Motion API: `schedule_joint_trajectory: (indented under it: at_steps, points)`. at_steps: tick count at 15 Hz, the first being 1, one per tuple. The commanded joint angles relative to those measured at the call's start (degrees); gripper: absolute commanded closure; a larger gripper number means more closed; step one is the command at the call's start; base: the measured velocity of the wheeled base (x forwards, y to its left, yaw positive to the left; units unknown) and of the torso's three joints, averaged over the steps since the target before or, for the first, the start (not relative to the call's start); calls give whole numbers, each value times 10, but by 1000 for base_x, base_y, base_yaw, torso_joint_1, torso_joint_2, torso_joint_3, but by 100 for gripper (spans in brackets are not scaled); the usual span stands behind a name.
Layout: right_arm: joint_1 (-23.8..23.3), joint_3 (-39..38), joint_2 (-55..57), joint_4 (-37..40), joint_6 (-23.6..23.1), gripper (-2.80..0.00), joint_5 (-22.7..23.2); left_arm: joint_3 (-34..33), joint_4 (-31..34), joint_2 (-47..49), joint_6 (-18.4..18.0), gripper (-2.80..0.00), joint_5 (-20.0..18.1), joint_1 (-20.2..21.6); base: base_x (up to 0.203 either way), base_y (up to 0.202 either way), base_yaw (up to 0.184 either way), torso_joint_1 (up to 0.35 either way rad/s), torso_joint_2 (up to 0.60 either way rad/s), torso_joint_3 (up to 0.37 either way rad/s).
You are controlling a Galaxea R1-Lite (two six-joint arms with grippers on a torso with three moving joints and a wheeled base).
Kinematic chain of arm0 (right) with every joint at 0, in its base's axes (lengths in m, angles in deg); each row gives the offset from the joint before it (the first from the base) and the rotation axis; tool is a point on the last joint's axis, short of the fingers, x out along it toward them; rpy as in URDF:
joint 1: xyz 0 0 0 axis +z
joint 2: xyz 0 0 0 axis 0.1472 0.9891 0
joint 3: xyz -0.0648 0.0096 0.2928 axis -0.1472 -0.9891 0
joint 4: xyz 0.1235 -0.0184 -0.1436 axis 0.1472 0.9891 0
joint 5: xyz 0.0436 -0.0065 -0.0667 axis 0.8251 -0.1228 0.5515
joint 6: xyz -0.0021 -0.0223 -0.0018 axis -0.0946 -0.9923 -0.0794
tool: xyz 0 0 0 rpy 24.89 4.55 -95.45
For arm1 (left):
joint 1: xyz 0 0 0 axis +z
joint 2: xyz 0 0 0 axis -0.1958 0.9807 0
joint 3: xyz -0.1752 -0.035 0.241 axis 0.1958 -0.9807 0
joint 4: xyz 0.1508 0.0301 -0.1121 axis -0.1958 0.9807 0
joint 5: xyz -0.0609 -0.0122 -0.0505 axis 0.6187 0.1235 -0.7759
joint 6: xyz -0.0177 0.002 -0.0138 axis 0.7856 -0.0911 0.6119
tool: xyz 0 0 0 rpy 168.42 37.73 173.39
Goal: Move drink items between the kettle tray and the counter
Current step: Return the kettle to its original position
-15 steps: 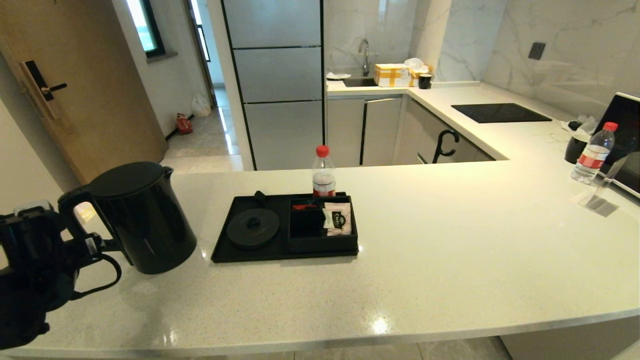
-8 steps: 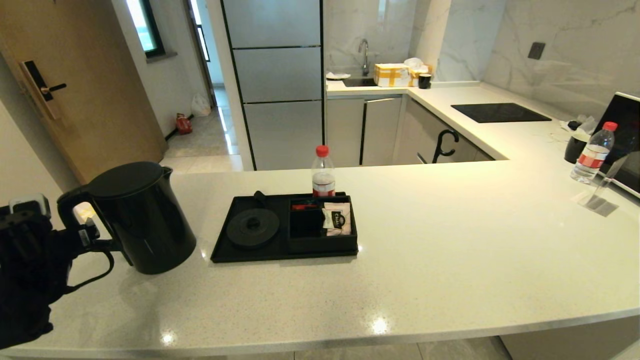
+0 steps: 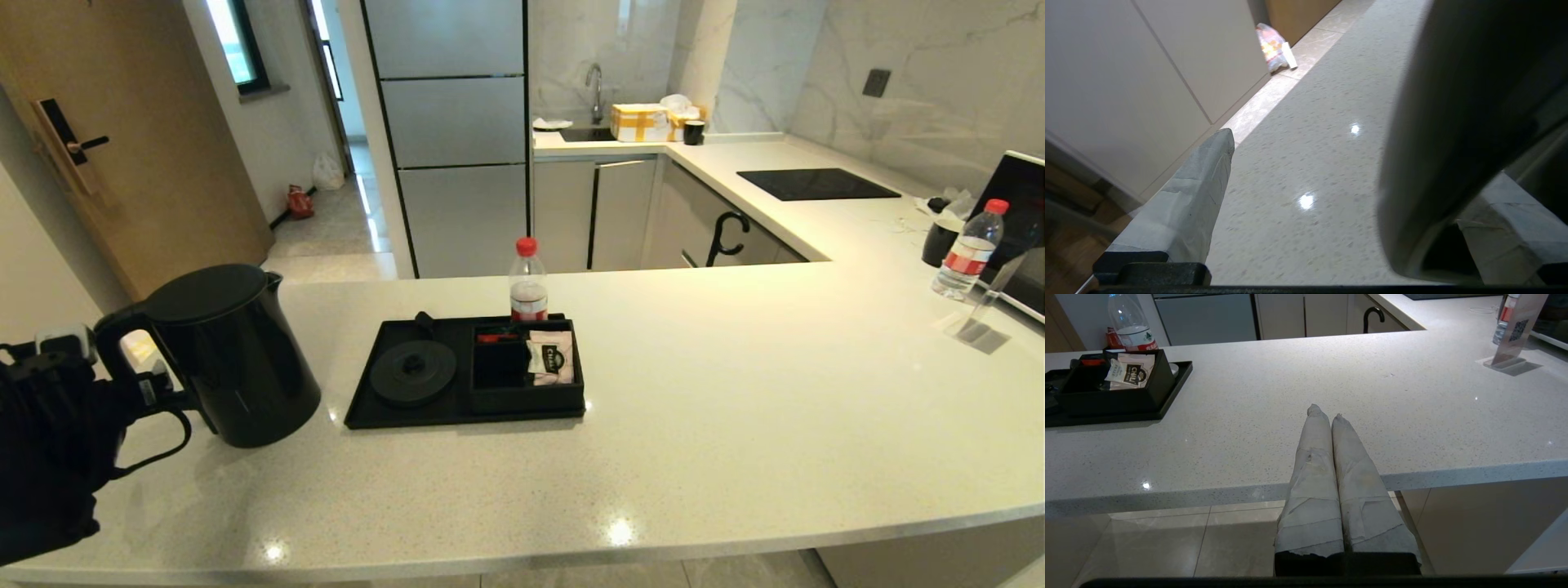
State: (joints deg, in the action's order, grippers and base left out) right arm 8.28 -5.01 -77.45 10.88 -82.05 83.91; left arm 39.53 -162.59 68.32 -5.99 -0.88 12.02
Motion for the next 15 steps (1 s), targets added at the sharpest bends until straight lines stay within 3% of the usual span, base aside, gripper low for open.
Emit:
schedule_joint_trajectory:
  at_steps: [1,12,13,15]
  points:
    - [0,-18,1,-1,0,0,0,7,-5,8,0,-280,1,1,0,0,0,0,0,0]
    - [0,-18,1,-1,0,0,0,45,-4,17,-2,-280,-1,-2,0,0,0,0,0,0]
    - [0,-18,1,-1,0,0,0,45,-5,16,-2,0,0,-3,0,0,0,0,0,0]
    - [0,-18,1,-1,0,0,0,45,-5,11,-3,0,-1,-6,0,0,0,0,0,0]
